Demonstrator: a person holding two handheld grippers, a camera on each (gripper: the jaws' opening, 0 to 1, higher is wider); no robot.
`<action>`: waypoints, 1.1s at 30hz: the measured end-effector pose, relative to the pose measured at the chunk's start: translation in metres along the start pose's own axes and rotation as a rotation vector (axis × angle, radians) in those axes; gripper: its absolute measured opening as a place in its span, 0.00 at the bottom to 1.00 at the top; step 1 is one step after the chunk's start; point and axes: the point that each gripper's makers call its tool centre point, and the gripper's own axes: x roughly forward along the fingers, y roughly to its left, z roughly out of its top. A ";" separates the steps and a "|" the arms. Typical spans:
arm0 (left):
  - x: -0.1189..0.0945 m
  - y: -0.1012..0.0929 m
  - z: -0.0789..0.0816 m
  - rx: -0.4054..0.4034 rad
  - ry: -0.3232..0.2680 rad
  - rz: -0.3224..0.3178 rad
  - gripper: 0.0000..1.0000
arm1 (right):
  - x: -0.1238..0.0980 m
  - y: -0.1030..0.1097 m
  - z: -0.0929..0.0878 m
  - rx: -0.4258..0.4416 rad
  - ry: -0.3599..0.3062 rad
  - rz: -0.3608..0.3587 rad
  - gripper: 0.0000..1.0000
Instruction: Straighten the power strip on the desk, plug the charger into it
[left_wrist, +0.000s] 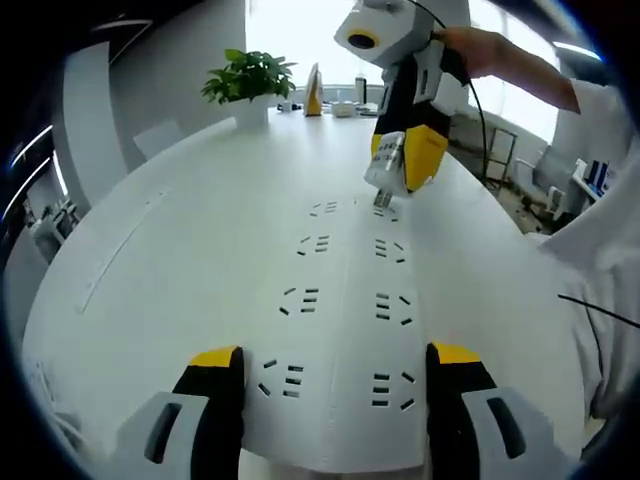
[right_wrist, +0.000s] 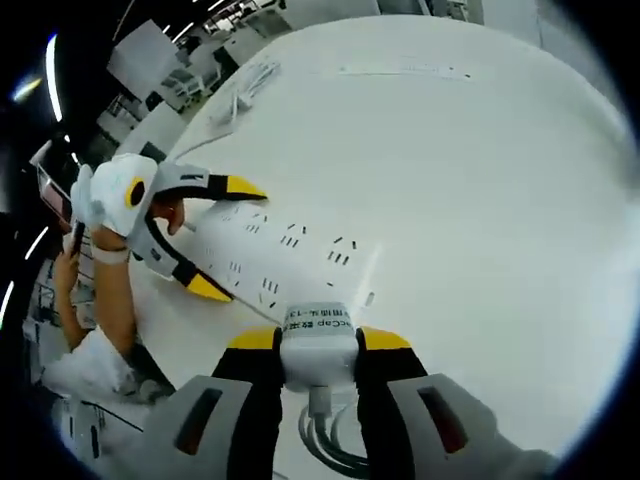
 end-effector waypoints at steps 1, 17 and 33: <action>0.000 -0.001 0.000 0.000 0.001 0.001 0.74 | 0.000 -0.001 0.001 0.029 0.012 -0.012 0.27; -0.003 -0.006 -0.003 -0.028 0.023 0.027 0.74 | 0.002 -0.002 0.009 0.099 0.149 -0.208 0.27; -0.005 -0.007 -0.005 -0.064 0.022 0.077 0.73 | 0.007 -0.009 0.021 0.029 0.099 -0.340 0.26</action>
